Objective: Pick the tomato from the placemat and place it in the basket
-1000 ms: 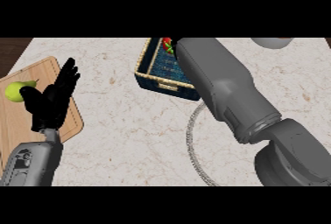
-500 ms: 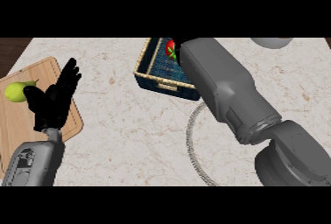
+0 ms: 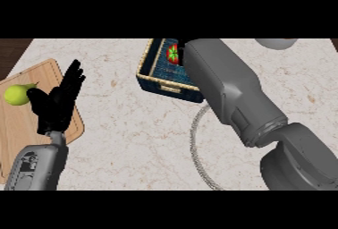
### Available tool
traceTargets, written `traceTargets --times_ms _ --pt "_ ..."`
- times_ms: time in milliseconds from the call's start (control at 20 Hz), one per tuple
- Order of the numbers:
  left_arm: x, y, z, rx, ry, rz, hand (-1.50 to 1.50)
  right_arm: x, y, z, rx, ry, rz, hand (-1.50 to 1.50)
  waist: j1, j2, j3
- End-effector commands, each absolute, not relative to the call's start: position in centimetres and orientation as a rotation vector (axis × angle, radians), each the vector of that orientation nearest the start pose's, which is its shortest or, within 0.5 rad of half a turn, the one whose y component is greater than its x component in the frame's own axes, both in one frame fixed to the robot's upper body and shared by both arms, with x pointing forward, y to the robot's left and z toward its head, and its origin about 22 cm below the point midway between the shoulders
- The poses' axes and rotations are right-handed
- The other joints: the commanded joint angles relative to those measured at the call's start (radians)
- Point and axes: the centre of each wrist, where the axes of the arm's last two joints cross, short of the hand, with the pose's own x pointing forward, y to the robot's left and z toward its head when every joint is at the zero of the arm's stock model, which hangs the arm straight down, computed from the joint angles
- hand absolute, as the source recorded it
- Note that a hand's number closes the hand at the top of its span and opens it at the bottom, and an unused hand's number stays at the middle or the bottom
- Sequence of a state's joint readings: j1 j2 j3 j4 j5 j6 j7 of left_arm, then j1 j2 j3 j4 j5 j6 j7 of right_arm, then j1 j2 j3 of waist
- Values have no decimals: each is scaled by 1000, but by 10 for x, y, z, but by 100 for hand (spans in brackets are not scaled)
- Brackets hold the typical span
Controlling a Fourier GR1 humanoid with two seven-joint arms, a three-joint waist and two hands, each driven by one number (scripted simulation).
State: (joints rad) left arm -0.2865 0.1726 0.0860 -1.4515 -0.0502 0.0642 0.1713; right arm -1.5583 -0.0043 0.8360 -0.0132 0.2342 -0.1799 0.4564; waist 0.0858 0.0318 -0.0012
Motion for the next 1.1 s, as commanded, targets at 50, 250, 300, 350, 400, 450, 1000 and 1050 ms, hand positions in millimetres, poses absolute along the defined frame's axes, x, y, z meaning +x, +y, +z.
traceTargets --times_ms 50,250,300,350,400,450,1000,1050 --pt "308 270 46 230 -1545 -91 0 454 -21 177 -1050 -1328 901 -150 -5 -1 0" --pt "301 270 51 234 -1538 -72 0 458 -25 198 -987 -1416 721 -150 -5 -7 1" --pt "307 266 51 247 -1545 -66 0 457 -25 192 -961 -1461 664 -150 -24 -8 1" --pt "306 278 58 246 -1554 -80 0 457 -23 198 -913 -1460 620 -150 -27 -13 1" --pt "308 267 60 235 -1534 -79 0 459 -24 210 -918 -1466 554 -150 -18 -10 1" --pt "309 281 56 252 -1551 -56 0 463 -38 212 -899 -1473 482 -150 -33 -11 1" --pt "288 303 43 299 -1519 -27 0 472 -93 194 -688 -1463 211 -150 -88 -35 2" --pt "282 290 48 295 -1517 5 0 474 -116 182 -699 -1461 243 -150 -85 -37 2"
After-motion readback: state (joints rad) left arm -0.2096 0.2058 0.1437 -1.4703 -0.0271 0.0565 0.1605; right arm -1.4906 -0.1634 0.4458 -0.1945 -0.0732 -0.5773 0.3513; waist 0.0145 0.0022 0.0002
